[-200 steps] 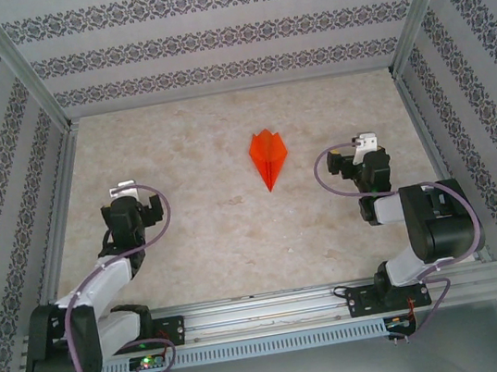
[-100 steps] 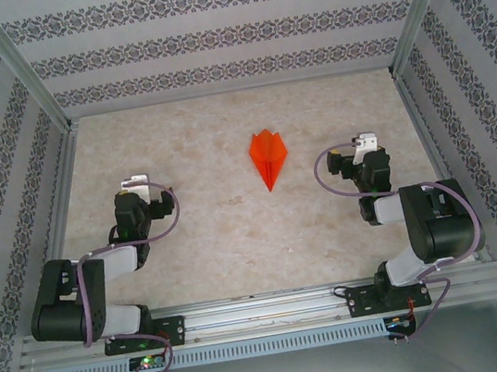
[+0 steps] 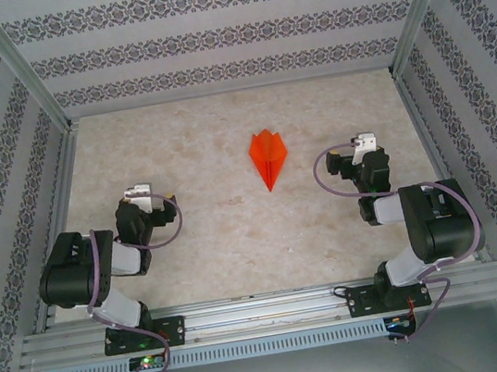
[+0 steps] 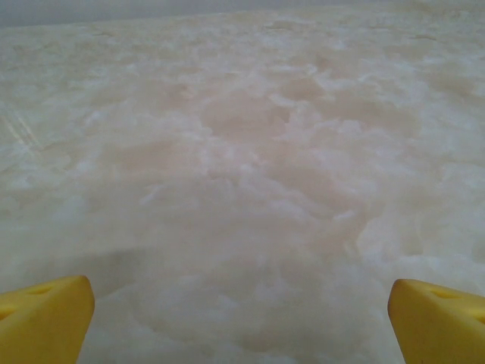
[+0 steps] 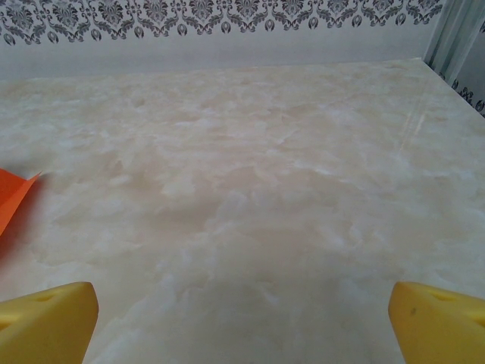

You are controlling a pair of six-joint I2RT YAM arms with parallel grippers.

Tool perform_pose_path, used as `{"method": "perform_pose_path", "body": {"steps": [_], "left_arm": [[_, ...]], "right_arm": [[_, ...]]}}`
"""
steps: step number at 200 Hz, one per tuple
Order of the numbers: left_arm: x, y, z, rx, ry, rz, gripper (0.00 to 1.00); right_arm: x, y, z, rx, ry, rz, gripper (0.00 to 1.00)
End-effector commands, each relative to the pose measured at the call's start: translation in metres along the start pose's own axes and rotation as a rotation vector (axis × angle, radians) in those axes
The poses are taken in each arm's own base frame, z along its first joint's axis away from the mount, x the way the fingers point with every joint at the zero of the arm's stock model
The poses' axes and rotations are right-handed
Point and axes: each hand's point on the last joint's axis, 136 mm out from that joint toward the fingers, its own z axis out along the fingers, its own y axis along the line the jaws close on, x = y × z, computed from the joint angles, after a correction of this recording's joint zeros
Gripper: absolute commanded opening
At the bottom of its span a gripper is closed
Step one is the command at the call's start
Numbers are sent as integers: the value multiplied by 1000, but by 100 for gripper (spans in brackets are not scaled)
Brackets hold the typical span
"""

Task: Fold a paper plane with a square sheet of paper (fold left side to right side)
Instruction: Reset both arms

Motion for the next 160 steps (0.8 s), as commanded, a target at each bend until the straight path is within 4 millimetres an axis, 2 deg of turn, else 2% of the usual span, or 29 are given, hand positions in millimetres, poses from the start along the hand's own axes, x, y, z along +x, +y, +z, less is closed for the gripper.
{"method": "perform_pose_path", "body": {"steps": [1,32,38,81,160], "left_arm": [[-34,4,0,0,-130,16,100],[-28,17,23,-36,14,-33,100],[-29,23,23,-46,14,-56,100],[-29,26,22,-66,-3,-63,100],[-30,24,22,-51,-7,-56,100]], "right_arm": [[-11,3,2,1,-26,-21,98],[-10,2,2,2,-26,-21,98],[-10,2,2,2,-26,-21,98],[-11,3,2,1,-26,-22,98],[-10,3,2,2,-24,-25,98]]}}
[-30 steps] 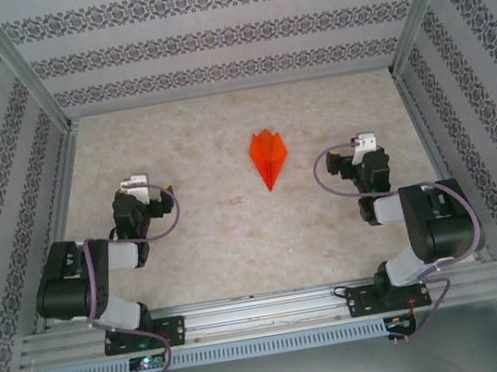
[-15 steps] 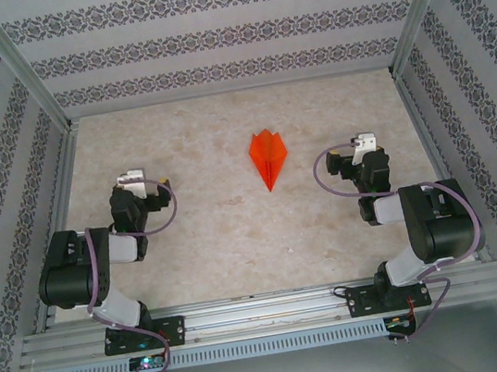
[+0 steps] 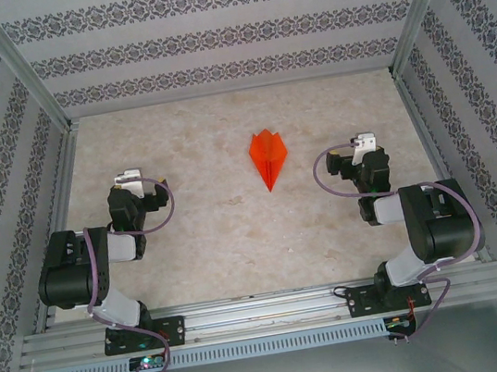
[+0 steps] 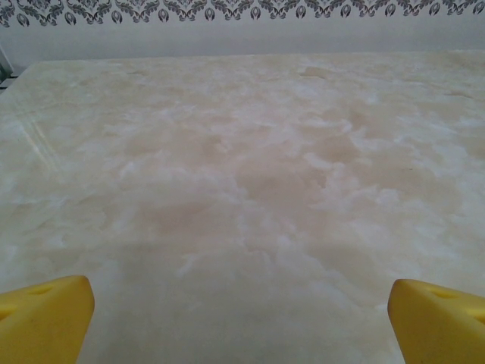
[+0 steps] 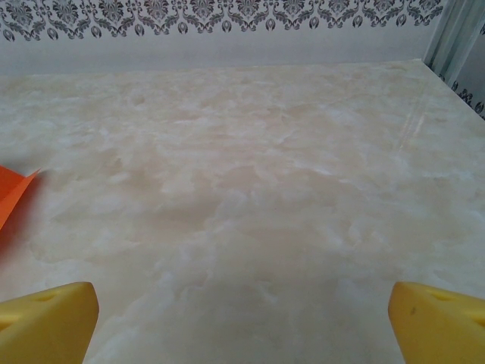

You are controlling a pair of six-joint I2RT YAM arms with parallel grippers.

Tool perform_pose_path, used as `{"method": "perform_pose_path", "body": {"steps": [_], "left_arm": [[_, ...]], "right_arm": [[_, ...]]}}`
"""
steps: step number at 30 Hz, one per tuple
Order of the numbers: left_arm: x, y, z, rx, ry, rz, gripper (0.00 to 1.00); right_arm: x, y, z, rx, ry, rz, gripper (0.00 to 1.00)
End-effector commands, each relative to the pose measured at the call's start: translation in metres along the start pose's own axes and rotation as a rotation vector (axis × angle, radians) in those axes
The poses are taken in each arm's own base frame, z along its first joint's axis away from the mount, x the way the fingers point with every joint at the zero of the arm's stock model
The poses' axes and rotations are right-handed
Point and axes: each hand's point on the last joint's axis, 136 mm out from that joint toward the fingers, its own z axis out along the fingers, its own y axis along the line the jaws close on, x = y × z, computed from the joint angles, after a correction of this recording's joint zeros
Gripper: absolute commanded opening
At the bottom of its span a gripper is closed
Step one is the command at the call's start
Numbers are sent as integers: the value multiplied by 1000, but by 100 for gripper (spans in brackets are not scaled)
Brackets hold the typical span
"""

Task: Fold a paper plane with a square sheet of paper (fold left side to right side)
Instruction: Reset both arms

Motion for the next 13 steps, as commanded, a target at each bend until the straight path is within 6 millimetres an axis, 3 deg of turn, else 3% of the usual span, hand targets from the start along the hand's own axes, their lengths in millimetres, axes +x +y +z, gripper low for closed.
{"method": "perform_pose_path", "body": {"steps": [1,13], "left_arm": [[5,2,-1,-1,19,-18,100],[5,2,-1,-1,20,-19,100]], "right_arm": [[-10,3,2,3,-25,-13,98],[-11,9,3,-34,-19,-24,98]]}}
